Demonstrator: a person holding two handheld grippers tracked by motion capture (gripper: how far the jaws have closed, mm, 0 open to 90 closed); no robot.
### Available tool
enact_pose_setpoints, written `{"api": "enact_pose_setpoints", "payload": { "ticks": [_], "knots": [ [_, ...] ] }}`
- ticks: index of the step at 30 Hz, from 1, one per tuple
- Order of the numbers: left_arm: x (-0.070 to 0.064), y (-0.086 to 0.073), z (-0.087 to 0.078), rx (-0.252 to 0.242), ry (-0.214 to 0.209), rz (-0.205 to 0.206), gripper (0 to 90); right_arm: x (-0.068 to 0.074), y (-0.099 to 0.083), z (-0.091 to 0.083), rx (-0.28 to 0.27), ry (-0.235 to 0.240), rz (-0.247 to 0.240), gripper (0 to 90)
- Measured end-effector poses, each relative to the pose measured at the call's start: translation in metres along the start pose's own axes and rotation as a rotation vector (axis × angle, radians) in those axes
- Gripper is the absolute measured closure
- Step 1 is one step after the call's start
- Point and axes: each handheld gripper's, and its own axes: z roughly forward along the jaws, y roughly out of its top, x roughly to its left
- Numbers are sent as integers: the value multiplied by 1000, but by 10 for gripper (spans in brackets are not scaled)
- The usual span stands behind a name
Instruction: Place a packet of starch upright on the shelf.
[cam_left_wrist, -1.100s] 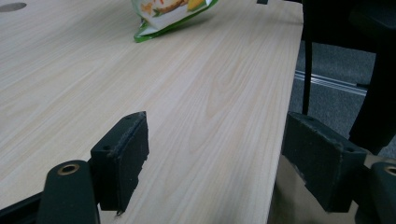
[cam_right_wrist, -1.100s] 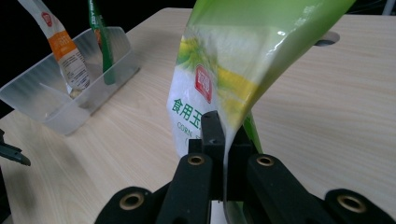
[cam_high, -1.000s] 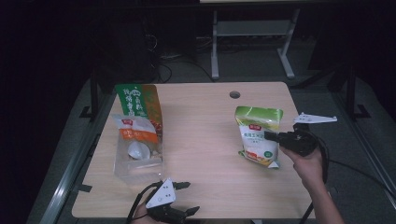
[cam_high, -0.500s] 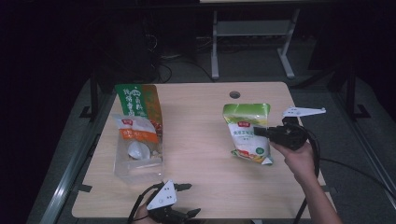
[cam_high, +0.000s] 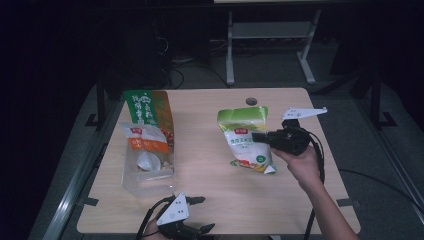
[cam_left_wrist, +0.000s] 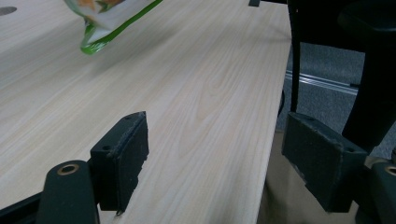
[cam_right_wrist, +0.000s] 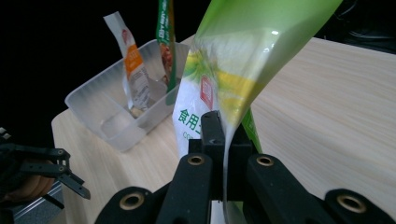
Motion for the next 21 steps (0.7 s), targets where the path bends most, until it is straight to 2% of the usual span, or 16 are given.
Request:
{"api": "enact_pose_setpoints", "payload": {
  "ticks": [21],
  "knots": [
    [-2,1,0,2,-2,18,224,37,31,34,20,118,-68,899]
  ]
}}
